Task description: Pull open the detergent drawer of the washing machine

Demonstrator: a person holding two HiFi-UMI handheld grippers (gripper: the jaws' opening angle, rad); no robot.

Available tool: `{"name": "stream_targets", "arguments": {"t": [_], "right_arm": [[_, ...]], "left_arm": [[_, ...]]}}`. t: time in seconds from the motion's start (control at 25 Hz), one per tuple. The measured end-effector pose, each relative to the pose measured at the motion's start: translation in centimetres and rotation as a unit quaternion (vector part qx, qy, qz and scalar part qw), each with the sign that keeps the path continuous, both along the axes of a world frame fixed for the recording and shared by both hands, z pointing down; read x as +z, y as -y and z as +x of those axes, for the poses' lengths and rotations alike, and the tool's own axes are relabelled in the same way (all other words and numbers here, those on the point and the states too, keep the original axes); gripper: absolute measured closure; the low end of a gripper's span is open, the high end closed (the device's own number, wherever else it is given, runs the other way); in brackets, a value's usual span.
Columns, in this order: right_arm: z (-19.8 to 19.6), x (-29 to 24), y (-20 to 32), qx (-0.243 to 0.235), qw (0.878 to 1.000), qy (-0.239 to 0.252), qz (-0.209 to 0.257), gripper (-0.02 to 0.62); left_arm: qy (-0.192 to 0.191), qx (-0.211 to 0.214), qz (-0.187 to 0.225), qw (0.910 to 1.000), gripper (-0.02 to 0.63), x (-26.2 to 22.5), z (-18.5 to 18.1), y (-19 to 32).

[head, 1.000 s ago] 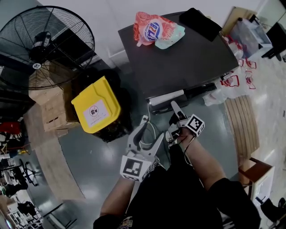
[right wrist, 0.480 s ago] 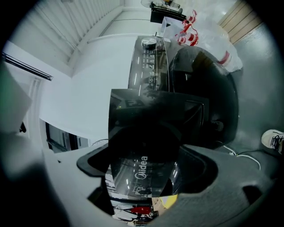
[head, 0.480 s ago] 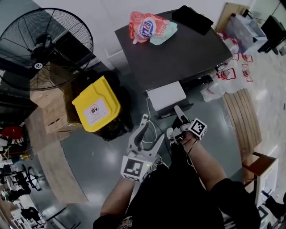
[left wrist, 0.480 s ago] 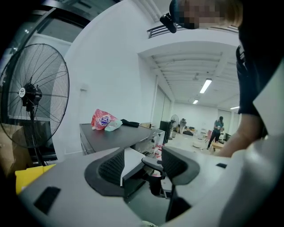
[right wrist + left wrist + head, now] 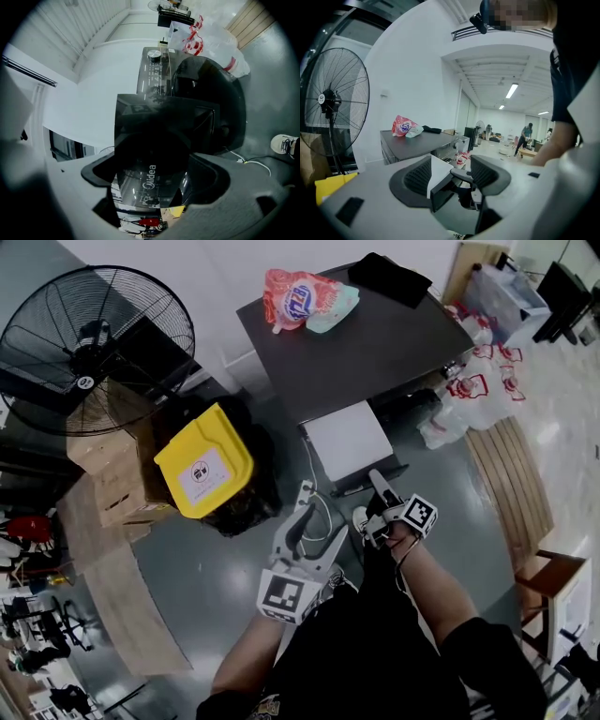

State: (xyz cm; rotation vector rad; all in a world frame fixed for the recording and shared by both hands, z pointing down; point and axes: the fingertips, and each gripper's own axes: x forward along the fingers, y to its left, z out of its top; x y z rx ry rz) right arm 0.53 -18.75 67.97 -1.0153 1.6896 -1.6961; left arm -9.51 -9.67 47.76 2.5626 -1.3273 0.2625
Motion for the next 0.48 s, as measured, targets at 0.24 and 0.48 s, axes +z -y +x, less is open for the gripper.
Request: {"name": "stream_targets", "arguments": {"t": [0.24,0.48], "right_arm": [[0.7,0.5,-1.4,0.022,1.0,-0.013,-0.015,0.126],[0.3,-1.1,-3.8,-0.015,0.997,-0.07,0.039,0.15]], "left_arm": [[0.002,0.011,0.005,0.9999,0.36,0.2,0.1,-2.1],[-0.006,0.017,0.015,0.9997,0.36,-0.1,-0.5,-4.2]]}}
